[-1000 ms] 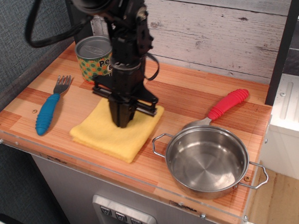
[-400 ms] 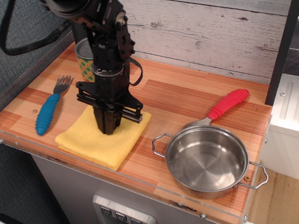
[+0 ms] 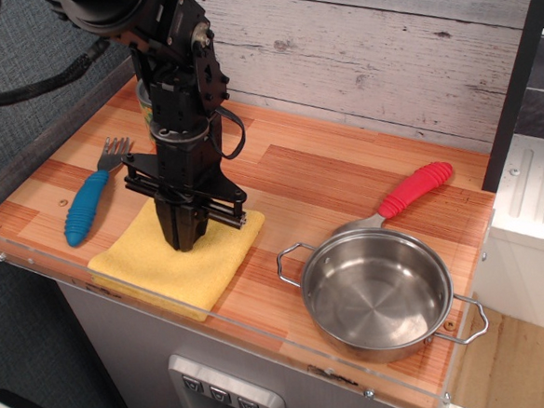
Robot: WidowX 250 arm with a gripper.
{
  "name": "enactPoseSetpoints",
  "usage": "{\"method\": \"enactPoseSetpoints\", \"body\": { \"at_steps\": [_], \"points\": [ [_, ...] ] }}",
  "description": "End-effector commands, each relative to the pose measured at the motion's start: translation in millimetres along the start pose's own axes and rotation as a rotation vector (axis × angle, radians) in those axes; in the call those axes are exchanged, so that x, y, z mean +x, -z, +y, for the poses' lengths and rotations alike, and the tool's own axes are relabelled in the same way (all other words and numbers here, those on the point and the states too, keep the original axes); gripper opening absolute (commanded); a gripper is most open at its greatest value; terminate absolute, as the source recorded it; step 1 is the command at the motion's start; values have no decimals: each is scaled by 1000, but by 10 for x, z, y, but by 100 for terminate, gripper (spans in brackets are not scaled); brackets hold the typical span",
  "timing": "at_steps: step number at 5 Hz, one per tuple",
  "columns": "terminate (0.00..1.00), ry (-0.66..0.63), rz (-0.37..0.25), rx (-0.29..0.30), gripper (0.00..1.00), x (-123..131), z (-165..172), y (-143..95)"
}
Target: Move the yellow rag forward between the blue fork and the silver pan.
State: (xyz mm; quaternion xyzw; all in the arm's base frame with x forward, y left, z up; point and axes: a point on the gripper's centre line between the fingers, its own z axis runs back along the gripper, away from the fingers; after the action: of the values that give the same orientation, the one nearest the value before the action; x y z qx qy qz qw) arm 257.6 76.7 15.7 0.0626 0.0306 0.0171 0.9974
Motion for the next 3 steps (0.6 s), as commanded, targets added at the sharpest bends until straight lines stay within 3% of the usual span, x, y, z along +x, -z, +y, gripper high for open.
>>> {"method": "enactPoseSetpoints", "body": {
  "at_steps": [1,3],
  "points": [
    [0,-51,-94,25,100,67,117,-430],
    [0,-89,-124,21,100,38,144,-646]
  ]
}}
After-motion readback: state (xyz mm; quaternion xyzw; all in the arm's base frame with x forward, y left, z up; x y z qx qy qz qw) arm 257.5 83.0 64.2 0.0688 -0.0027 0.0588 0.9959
